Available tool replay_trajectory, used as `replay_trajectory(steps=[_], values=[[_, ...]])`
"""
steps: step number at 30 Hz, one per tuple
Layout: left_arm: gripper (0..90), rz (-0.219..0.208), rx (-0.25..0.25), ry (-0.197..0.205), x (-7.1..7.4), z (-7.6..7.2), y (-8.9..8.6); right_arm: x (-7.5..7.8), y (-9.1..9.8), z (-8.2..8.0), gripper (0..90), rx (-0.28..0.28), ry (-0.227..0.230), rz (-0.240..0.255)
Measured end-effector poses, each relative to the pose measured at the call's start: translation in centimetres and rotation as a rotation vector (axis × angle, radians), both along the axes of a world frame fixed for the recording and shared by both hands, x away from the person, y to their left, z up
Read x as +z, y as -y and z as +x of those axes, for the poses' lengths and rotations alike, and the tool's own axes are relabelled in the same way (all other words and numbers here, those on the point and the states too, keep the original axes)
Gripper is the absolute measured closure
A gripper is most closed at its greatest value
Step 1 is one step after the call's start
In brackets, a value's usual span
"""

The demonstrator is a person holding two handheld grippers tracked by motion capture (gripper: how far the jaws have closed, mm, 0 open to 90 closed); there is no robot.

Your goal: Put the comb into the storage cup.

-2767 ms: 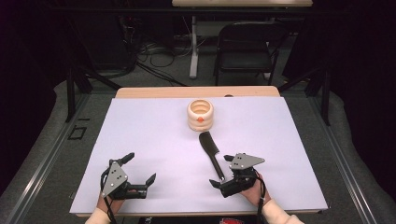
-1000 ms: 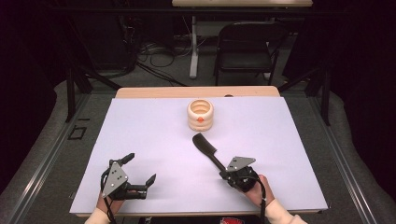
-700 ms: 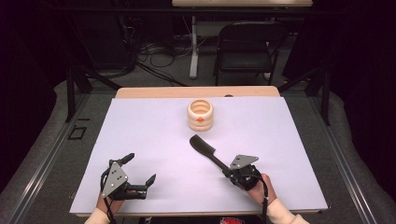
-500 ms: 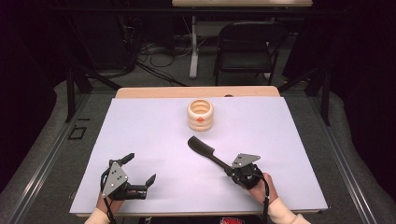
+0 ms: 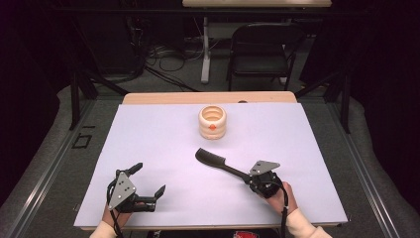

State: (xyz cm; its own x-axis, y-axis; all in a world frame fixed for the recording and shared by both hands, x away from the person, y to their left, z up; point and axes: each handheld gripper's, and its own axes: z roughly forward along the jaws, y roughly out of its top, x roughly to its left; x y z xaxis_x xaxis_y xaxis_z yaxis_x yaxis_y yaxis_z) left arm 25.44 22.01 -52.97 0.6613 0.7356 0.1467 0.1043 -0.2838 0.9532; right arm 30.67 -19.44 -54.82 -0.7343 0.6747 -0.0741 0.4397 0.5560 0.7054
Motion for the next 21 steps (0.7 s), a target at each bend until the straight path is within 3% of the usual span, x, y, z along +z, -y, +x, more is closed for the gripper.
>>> replay_trajectory(steps=[21], values=[[0.0, 0.004, 0.000, 0.001, 0.01, 0.01, 0.00, -0.25, 0.69, 0.56, 90.0, -0.027, 0.013, -0.012]])
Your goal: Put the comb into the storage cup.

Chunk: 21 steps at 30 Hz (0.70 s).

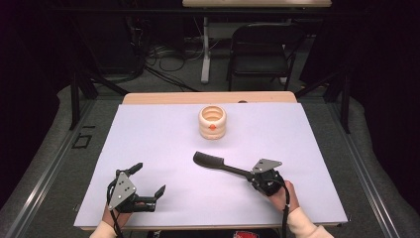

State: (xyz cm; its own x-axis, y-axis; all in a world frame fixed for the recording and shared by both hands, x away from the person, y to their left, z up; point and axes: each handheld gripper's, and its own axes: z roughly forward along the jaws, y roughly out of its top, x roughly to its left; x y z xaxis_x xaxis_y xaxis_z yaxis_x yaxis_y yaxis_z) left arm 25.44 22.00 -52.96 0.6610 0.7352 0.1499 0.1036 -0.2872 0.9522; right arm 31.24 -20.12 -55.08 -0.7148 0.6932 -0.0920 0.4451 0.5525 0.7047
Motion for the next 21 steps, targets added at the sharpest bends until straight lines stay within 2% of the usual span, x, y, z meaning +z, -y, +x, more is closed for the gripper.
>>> replay_trajectory(steps=[3, 7, 16, 20, 21], values=[[0.0, 0.000, 0.000, 0.000, 0.0, 0.0, 0.0, 0.1, 0.0, 0.0, 89.3, 0.010, -0.010, 0.004], [0.0, -0.001, 0.000, 0.000, 0.0, 0.0, 0.0, 0.4, -0.2, -0.3, 82.3, 0.028, -0.028, 0.009], [0.0, 0.001, 0.000, 0.001, 0.0, 0.0, 0.0, 1.6, 0.2, -1.0, 59.3, 0.059, -0.052, 0.034], [0.0, 0.000, 0.000, 0.001, 0.0, 0.0, -0.1, 1.9, 0.5, -1.0, 46.2, 0.057, -0.065, 0.032], [0.0, 0.000, 0.000, 0.001, 0.0, 0.0, -0.1, 2.1, 0.7, -1.0, 40.5, 0.053, -0.060, 0.031]])
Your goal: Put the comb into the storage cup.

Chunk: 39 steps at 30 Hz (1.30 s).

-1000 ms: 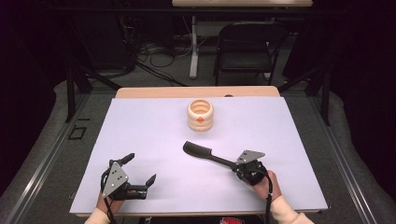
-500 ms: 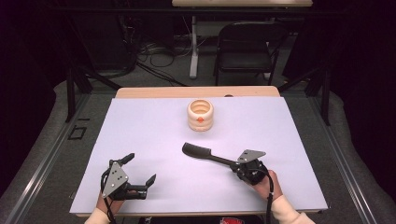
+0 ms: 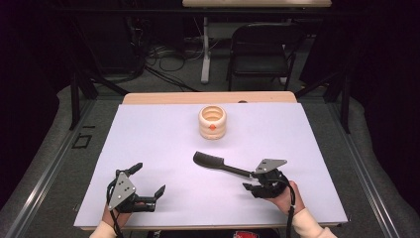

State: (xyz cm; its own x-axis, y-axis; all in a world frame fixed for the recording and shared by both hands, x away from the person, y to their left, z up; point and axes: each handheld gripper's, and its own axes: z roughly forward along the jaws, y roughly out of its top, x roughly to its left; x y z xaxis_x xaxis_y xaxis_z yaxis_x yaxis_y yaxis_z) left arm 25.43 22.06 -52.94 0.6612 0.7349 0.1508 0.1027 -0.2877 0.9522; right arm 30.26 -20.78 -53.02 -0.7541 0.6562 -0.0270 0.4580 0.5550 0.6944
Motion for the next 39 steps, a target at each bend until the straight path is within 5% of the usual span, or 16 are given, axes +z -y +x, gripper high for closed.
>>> replay_trajectory(steps=[7, 16, 39], values=[[0.0, -0.002, 0.001, -0.001, 0.0, 0.0, 0.0, 0.3, 0.6, 0.2, 21.4, -0.021, -0.009, -0.004], [0.0, -0.002, 0.001, -0.004, 0.0, 0.0, 0.0, 0.0, 0.3, 0.7, 9.2, -0.003, -0.033, -0.044], [0.0, 0.001, 0.002, -0.006, -0.1, 0.1, 0.0, 0.8, -0.2, 2.1, 0.0, 0.012, -0.051, -0.046]])
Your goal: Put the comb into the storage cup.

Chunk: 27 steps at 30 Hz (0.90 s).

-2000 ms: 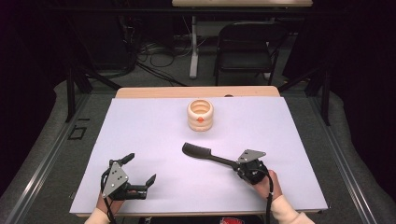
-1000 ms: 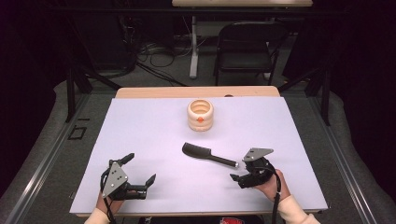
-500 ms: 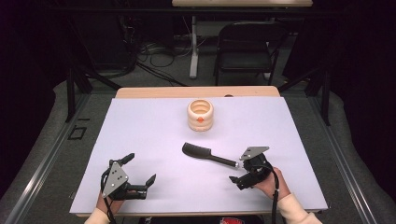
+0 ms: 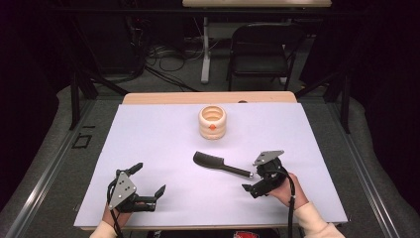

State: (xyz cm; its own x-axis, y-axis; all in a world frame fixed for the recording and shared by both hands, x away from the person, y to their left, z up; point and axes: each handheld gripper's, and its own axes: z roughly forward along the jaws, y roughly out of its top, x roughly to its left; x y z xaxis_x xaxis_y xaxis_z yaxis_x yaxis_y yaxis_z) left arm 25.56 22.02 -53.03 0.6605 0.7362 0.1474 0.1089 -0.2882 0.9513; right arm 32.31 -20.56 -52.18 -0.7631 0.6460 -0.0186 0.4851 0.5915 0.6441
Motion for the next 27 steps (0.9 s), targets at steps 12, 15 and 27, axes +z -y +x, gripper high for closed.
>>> replay_trajectory(steps=[12, 15, 27], values=[[0.0, -0.003, 0.004, -0.002, 0.0, 0.0, -0.1, 0.2, -1.2, 0.4, 0.0, 0.044, -0.011, -0.019], [0.0, -0.002, 0.004, -0.002, 0.0, 0.0, -0.1, 0.2, -1.5, 0.5, 0.0, 0.054, -0.019, -0.024], [0.0, -0.002, 0.006, -0.002, 0.0, 0.0, -0.1, 0.5, -2.1, 0.9, 0.0, 0.070, -0.030, -0.033]])
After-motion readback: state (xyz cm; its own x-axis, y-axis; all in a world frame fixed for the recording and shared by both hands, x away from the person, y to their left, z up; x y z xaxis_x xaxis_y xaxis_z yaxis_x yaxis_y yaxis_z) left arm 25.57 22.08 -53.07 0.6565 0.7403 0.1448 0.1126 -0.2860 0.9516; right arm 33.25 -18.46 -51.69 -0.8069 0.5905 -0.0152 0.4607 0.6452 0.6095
